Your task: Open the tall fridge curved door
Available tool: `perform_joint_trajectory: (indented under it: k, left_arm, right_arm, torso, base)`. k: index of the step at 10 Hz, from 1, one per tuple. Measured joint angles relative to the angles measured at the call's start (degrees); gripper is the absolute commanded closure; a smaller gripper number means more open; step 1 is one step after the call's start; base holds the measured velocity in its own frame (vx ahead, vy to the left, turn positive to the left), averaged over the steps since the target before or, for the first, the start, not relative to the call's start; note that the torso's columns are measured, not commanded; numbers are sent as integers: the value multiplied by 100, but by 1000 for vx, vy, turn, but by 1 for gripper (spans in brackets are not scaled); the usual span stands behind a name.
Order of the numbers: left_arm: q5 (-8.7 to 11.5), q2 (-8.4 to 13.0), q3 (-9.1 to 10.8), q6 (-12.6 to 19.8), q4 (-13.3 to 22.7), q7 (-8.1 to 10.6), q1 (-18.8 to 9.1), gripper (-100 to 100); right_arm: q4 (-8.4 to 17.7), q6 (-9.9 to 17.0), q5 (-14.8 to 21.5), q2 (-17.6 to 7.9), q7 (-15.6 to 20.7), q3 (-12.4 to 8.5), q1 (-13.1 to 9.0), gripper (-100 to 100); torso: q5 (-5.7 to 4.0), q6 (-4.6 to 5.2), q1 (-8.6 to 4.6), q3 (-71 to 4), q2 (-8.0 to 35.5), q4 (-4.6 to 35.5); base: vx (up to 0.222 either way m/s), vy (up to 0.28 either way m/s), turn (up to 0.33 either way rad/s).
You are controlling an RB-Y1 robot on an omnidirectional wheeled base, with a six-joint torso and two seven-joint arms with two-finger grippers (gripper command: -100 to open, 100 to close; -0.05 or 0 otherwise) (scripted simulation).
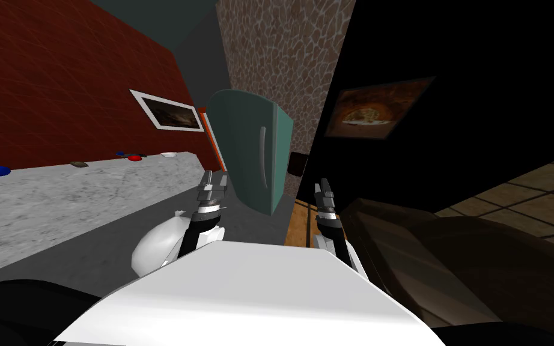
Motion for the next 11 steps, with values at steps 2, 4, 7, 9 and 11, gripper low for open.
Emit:
perform_joint_trajectory:
  k: [2,4,7,9,11]
  left_arm:
    - [0,0,0,0,0,0,0,0]
    - [0,0,0,0,-1,0,0,0]
    - [0,0,0,0,-1,0,0,0]
    - [0,0,0,-1,-2,0,0,0]
    - [-10,120,12,-16,69,-22,-25,-100]
  right_arm:
    - [0,0,0,0,0,0,0,0]
    - [-1,0,0,0,0,0,0,0]
    - [-2,-1,0,0,0,0,0,0]
    - [-2,-1,0,0,0,0,0,0]
    - [0,0,0,0,0,0,1,0]
  torso:
    - [0,0,0,-1200,597,600]
    - [0,0,0,-2850,1422,1424]
    - [0,0,0,-5381,2693,2691]
    - [0,0,0,-7073,3539,3537]
    - [-1,0,-3,-8318,4146,4147]
  base:
    - [0,0,0]
    - [0,0,0]
    - [0,0,0]
    - [0,0,0]
    - [52,-24,22]
